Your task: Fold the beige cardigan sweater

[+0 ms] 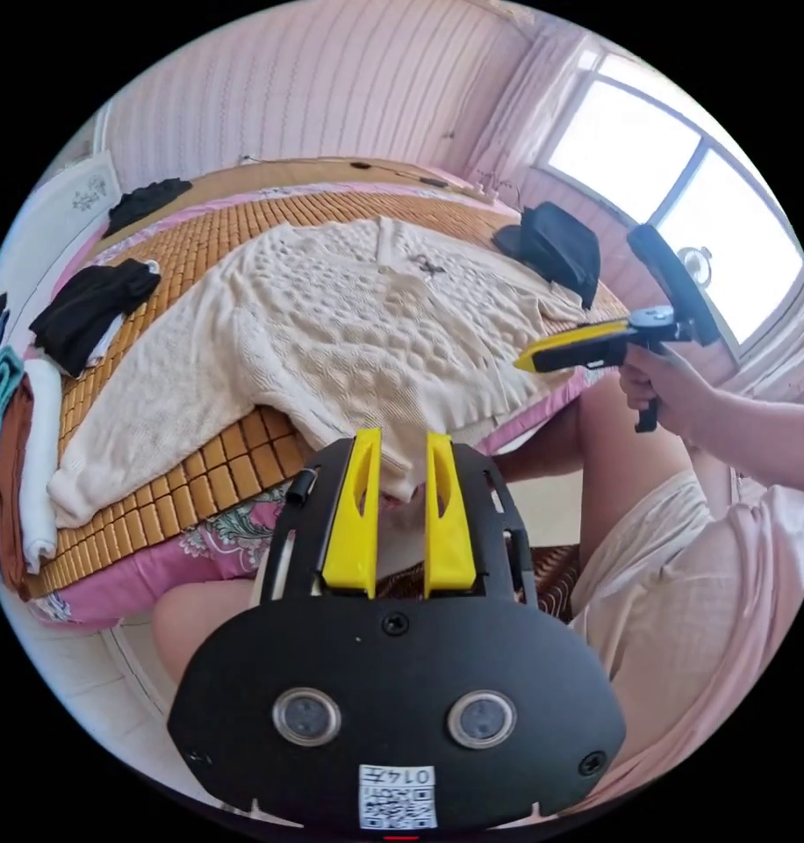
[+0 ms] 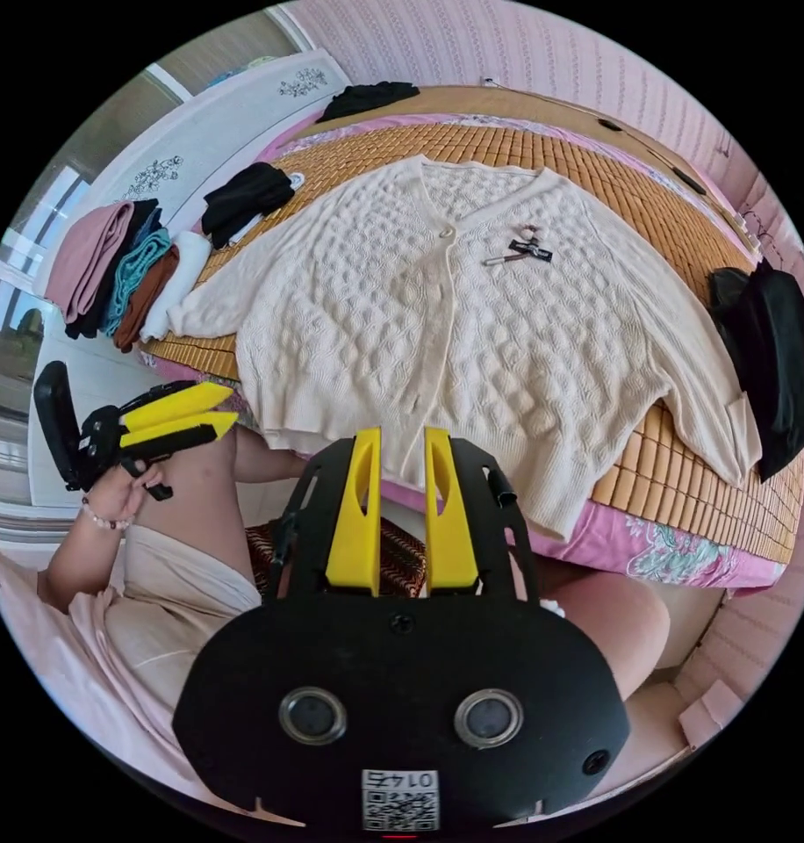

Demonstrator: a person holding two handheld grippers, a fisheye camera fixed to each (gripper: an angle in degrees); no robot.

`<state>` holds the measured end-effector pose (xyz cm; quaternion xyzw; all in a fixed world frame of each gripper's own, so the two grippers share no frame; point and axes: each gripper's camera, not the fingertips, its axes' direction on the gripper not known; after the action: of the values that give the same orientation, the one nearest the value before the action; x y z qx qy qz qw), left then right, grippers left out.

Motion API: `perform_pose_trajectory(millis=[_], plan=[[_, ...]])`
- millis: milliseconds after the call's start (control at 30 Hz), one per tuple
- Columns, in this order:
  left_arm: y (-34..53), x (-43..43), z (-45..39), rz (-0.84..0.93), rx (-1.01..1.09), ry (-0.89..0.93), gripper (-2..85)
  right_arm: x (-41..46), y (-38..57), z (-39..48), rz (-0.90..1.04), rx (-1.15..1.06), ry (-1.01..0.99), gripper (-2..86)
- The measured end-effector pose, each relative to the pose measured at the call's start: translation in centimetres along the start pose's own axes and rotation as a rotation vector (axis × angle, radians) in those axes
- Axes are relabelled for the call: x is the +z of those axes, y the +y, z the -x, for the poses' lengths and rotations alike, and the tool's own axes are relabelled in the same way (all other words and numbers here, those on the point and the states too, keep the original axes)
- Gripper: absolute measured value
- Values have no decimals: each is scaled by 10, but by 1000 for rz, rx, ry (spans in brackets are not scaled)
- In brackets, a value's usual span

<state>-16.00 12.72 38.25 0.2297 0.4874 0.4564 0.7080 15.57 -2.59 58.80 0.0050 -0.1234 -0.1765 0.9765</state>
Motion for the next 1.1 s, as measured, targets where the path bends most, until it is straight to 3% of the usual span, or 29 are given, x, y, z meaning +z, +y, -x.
perform_pose_trajectory(millis=[167,267,533,633,733,900,1100], plan=[[-30,41,-32,252,144,-126,118,31,-3,-13,95,40,-2,58],[-43,56,-40,305,191,-223,73,32,-3,-20,90,32,35,10],[-50,17,-49,297,239,-206,-4,-7,22,-52,37,-16,39,-3],[-50,20,-46,327,245,-212,-8,13,26,-72,100,39,-32,0],[-56,26,-44,352,207,-179,-7,15,31,-79,25,93,-141,10],[-63,20,-49,340,215,-199,-3,28,28,-75,42,89,-192,78],[-69,17,-46,339,182,-178,0,38,20,-61,52,35,-148,28]])
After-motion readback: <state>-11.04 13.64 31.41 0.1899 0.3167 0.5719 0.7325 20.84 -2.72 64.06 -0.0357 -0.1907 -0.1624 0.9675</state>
